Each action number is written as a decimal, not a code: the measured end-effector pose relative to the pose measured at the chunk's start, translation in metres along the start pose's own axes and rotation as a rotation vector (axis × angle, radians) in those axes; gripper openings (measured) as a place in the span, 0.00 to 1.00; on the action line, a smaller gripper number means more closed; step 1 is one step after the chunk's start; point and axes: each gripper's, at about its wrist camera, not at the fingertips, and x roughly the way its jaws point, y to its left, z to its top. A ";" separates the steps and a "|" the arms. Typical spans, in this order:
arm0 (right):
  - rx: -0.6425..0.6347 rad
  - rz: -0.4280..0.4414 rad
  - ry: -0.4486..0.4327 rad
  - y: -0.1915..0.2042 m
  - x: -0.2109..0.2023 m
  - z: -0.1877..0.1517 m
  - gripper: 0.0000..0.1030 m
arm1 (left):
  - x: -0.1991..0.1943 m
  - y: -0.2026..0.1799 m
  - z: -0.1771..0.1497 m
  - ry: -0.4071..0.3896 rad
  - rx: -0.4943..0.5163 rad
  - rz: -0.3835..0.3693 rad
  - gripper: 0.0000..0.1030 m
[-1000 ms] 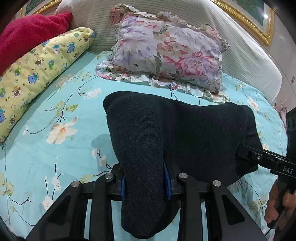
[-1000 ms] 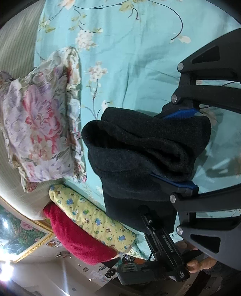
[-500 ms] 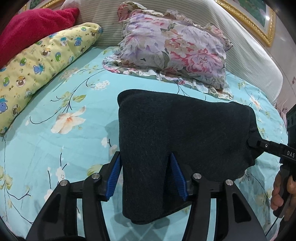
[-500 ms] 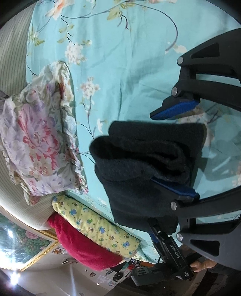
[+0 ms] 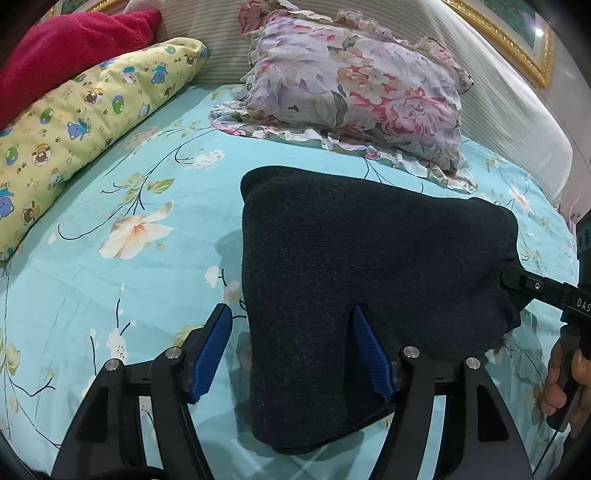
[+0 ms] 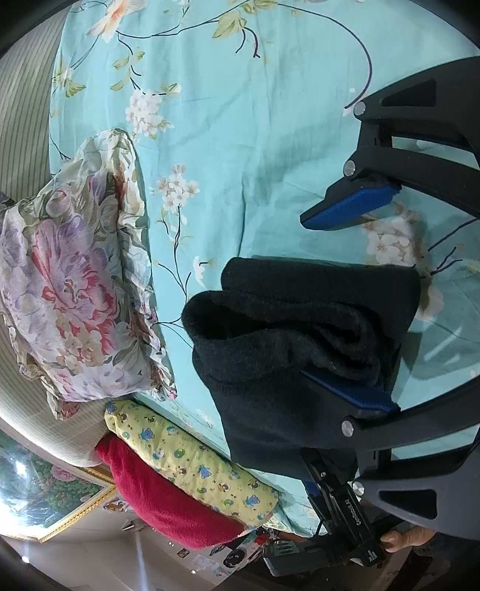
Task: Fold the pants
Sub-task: 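Lower the folded edge onto the bundle and open both grippers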
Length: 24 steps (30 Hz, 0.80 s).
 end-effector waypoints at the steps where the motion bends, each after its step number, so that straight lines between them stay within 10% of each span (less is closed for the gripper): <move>1: -0.002 0.000 0.000 0.000 0.000 0.000 0.74 | -0.001 0.000 0.000 0.002 -0.003 0.003 0.69; 24: -0.126 0.021 -0.002 0.051 -0.035 -0.015 0.86 | -0.044 -0.009 -0.025 -0.022 0.047 0.069 0.79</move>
